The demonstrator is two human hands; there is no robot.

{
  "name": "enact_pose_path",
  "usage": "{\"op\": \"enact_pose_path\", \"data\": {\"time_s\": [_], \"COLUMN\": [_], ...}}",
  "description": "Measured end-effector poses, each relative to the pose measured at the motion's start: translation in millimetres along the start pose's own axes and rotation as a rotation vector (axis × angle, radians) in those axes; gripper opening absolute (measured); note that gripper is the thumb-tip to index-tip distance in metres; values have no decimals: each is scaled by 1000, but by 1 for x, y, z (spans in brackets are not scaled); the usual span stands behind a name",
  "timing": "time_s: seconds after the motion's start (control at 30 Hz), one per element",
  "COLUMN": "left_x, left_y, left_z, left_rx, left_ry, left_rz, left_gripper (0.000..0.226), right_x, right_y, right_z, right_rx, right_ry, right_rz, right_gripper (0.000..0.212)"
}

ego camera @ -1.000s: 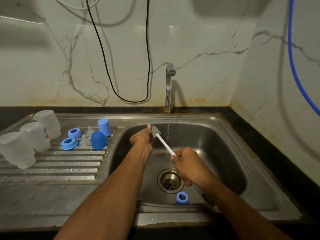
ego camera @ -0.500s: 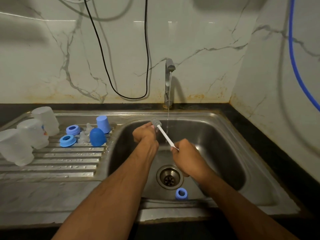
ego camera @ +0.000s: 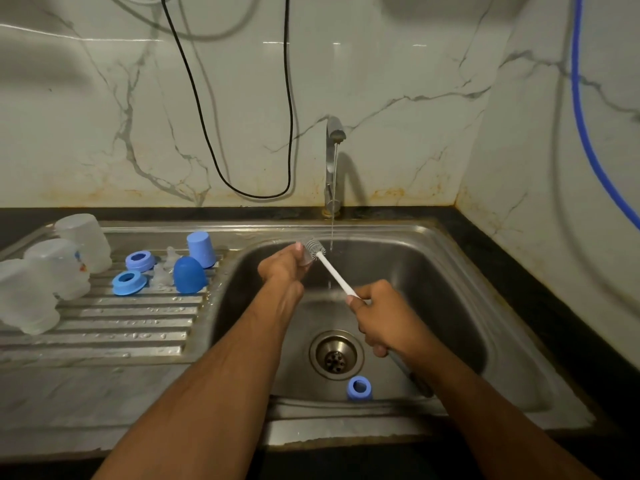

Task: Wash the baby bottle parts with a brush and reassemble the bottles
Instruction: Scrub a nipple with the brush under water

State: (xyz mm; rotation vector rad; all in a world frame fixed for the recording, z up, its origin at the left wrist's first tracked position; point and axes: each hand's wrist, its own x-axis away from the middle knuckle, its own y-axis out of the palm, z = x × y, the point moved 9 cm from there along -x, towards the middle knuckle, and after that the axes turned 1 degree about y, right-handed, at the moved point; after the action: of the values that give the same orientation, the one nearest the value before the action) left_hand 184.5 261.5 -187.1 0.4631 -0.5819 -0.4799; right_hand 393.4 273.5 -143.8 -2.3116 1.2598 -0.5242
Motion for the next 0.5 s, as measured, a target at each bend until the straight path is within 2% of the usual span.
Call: {"op": "enact_pose_path", "data": {"time_s": [0.03,0.13,0.23,0.37,0.43,0.5], "left_x": [1,-1,1,4,-3,-6], "left_y": [-2,4,13,6,-9,-19], "left_z": [-2,-11,-14,-10,-4,1], "left_rx": [-3,43,22,10,67,109], "left_ry": [-21,-83,-53,1,-19,-27], "left_rz": [-11,-99,-112,8,108,191], "left_gripper": [7,26,27,15,8,11], "right_x": [0,-1,-6,-6,0,7], "right_y": [0,1,4,10,16,18], "right_z": [3,3,-1,-11,-11,-8], "right_rx": [-26,-32,12,122,168,161], "right_ry": [18,31,-12,-79,-89,-79], "right_rz": [-9,-7,31,60,22,-27], "right_gripper": [25,27,27,21,20,21]}}
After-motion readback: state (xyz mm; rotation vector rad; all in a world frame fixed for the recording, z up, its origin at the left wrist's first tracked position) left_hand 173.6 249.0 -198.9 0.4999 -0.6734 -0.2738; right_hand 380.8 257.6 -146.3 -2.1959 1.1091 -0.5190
